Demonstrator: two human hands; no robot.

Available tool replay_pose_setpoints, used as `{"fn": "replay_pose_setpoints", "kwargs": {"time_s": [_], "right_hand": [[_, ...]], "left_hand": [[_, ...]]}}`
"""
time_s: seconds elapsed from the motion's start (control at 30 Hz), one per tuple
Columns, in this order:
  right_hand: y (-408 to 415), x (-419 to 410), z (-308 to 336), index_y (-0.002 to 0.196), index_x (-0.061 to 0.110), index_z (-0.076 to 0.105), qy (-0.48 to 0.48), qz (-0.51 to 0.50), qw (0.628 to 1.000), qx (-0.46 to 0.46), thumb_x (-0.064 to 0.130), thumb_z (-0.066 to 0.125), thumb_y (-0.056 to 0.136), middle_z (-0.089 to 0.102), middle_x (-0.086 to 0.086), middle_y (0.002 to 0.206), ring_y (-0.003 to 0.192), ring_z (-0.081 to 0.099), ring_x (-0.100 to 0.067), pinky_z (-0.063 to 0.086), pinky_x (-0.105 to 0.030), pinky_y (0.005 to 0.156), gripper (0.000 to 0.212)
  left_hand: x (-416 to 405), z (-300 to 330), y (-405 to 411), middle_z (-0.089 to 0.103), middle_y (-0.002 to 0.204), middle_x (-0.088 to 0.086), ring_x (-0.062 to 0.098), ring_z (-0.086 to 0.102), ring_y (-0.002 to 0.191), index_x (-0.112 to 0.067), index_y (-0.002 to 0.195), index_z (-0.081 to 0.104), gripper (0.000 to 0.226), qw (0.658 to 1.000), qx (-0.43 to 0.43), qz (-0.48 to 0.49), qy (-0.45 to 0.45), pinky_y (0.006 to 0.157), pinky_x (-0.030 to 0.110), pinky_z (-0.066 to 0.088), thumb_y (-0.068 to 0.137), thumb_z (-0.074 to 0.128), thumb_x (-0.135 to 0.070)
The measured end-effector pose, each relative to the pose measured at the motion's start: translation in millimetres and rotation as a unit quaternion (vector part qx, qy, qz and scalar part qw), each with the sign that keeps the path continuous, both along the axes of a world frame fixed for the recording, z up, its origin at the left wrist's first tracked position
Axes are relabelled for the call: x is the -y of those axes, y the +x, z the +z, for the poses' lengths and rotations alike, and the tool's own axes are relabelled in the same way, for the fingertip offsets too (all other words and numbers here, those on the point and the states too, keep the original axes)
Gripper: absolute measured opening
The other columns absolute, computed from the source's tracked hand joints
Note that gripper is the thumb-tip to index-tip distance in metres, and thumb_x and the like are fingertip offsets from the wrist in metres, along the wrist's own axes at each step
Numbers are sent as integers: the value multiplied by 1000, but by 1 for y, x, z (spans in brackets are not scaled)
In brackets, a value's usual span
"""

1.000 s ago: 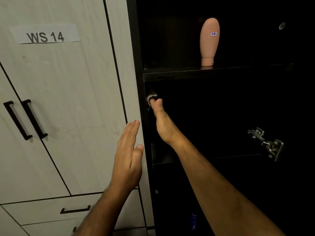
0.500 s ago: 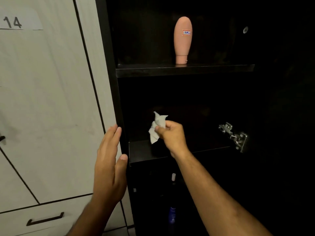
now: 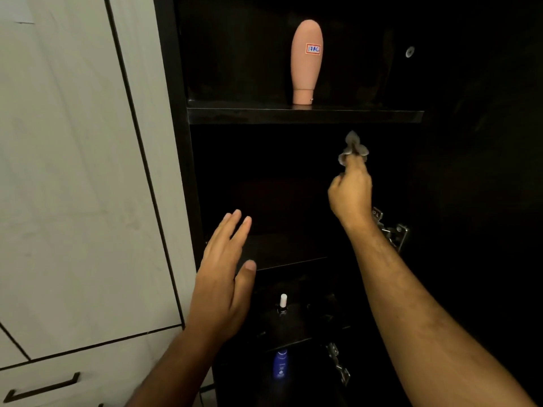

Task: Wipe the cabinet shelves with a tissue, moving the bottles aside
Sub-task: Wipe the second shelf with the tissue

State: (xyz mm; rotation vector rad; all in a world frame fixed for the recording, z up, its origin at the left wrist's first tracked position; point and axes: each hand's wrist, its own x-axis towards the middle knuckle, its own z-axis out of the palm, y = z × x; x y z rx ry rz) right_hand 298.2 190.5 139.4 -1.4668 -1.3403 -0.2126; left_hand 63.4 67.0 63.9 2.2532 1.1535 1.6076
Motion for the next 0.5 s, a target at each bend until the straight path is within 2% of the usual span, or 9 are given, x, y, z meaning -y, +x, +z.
{"fn": "replay_pose_setpoints", "kwargs": {"time_s": [0.07, 0.1, 0.13, 0.2, 0.27, 0.3, 0.37, 0.43, 0.5], "right_hand": [[-6, -12, -12, 128, -1, 45, -68, 7, 996, 56, -10, 52, 82, 38, -18, 141, 134, 38, -24, 36, -17, 106, 47], [-9, -16, -19, 136, -2, 37, -85, 10, 994, 68, -11, 53, 80, 25, -20, 150, 143, 24, -29, 33, -25, 112, 58], [-10, -19, -27, 141, -1, 30, -96, 11, 993, 61, -13, 54, 80, 15, -21, 155, 147, 16, -32, 31, -27, 113, 67], [-13, -17, -40, 145, -2, 23, -121, -2, 992, 34, -11, 56, 81, 13, -24, 155, 145, 22, -35, 39, -28, 109, 72], [-20, -10, -52, 146, -2, 23, -159, -30, 987, 7, -6, 60, 85, 25, -25, 150, 128, 48, -33, 51, -26, 88, 72], [-22, -6, -58, 147, 0, 24, -175, -47, 983, 4, -3, 61, 87, 31, -24, 146, 116, 57, -30, 49, -22, 76, 71], [-25, -1, -65, 145, 4, 33, -176, -72, 982, -4, 3, 61, 90, 43, -20, 138, 105, 61, -26, 41, -19, 71, 62], [-26, 1, -65, 129, 6, 53, -147, -84, 985, -33, 3, 58, 90, 55, -14, 127, 100, 61, -22, 38, -14, 70, 39], [-28, 4, -60, 110, 11, 64, -118, -73, 986, -89, 2, 55, 90, 66, -4, 102, 85, 63, -14, 36, -7, 58, 24]], "left_hand": [[-6, 0, 1, 23, 159, -6, 10, 14, 148, -25, 150, 25, 55, 1000, -15, -9, -16, 117, 36, 19, 97, 33, -35], [-10, 0, 1, 21, 160, -7, 8, 12, 148, -27, 150, 24, 56, 999, -25, -12, -25, 116, 34, 17, 96, 33, -36], [-13, 1, 1, 20, 160, -8, 6, 10, 148, -29, 150, 22, 56, 999, -35, -13, -34, 115, 32, 15, 95, 32, -37], [-21, 3, 1, 16, 160, -10, 2, 6, 148, -34, 148, 20, 58, 997, -53, -19, -48, 115, 28, 12, 92, 32, -39], [-28, 4, 0, 14, 161, -11, 0, 2, 148, -36, 148, 17, 59, 995, -66, -36, -60, 115, 28, 11, 91, 31, -41], [-32, 4, 0, 12, 161, -12, 0, 0, 147, -37, 148, 15, 59, 994, -74, -44, -66, 117, 29, 10, 91, 30, -43], [-41, 4, 2, 7, 162, -12, -1, -6, 147, -39, 148, 10, 59, 991, -99, -53, -71, 119, 32, 8, 92, 27, -48], [-49, 4, 5, -1, 162, -12, -1, -12, 146, -40, 149, 5, 60, 987, -130, -59, -71, 120, 33, 3, 94, 23, -55], [-59, 4, 9, -10, 162, -11, 1, -20, 145, -40, 149, -1, 64, 981, -167, -62, -75, 118, 32, -4, 93, 16, -65]]}}
